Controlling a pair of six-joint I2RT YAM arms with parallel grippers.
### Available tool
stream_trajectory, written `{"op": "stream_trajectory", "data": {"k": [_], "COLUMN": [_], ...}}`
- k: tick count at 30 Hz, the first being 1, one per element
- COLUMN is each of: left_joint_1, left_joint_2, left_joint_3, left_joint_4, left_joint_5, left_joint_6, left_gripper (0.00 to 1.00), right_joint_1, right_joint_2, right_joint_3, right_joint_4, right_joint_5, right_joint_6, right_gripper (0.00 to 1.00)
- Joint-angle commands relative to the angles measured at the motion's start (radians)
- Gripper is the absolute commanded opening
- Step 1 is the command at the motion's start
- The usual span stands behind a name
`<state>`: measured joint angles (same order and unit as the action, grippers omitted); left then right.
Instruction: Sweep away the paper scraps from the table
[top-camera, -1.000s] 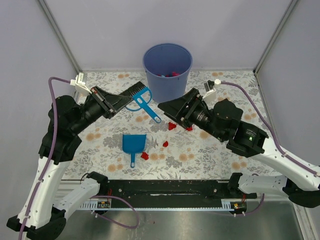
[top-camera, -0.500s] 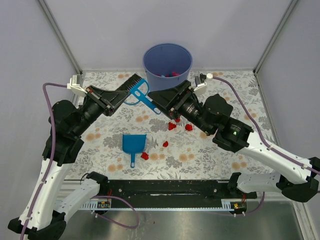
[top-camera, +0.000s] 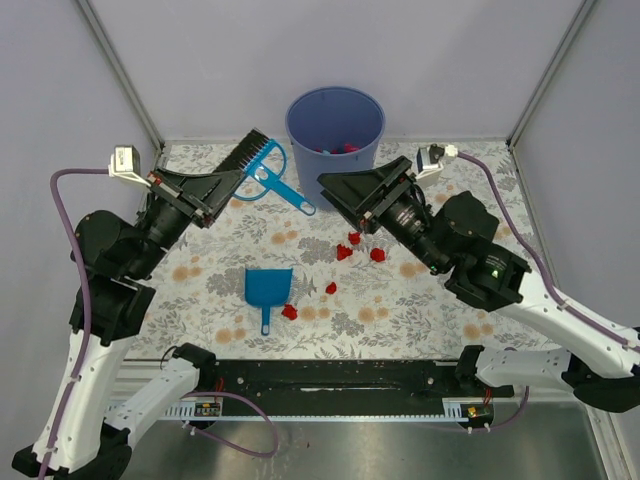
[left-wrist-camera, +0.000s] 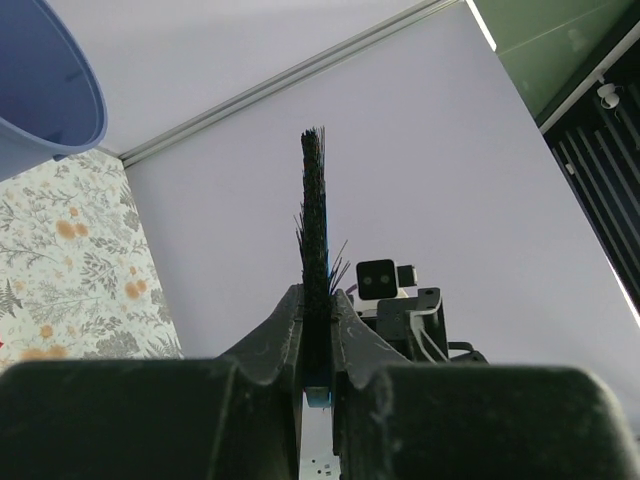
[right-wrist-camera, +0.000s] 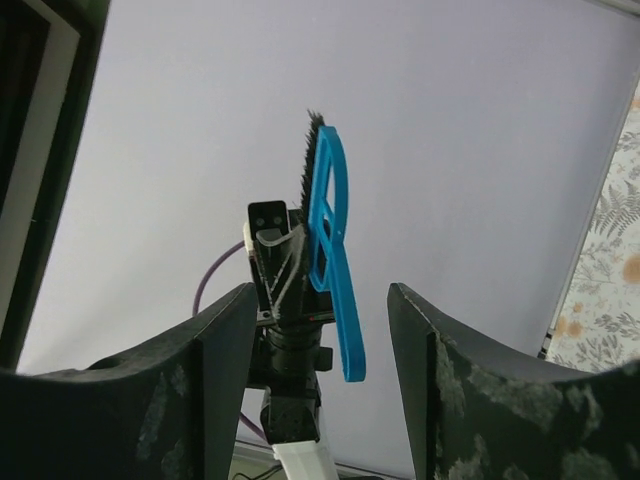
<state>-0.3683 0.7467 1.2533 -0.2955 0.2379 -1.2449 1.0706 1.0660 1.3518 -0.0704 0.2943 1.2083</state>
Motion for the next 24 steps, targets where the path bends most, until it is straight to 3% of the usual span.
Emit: {"op": "stream_trajectory", "data": {"k": [1,6,24], "left_joint_1": [0.005,0.003,0.002], "left_joint_2": [0.008,0.026,0.006], "left_joint_3": [-0.028,-0.020,-0.048], "left_joint_4": [0.128,0.153,0.162], "left_joint_5": [-0.015,-0.025,-0.103], "left_joint_6": [-0.054,-0.054,-0.042], "left_gripper": [0.00,0.00,0.00], "right_joint_1": [-0.001,-0.001,-0.001], "right_joint_2": [0.066,0.123,0.192], "right_joint_3": [0.050,0.092,0.162], "right_joint_4": [0.032,0.056,0.060], "right_joint_5": [-0.053,-0.087,-0.101], "right_joint_6": [-0.042,-0.058,-0.078], "right_gripper": [0.63,0.60,0.35]}}
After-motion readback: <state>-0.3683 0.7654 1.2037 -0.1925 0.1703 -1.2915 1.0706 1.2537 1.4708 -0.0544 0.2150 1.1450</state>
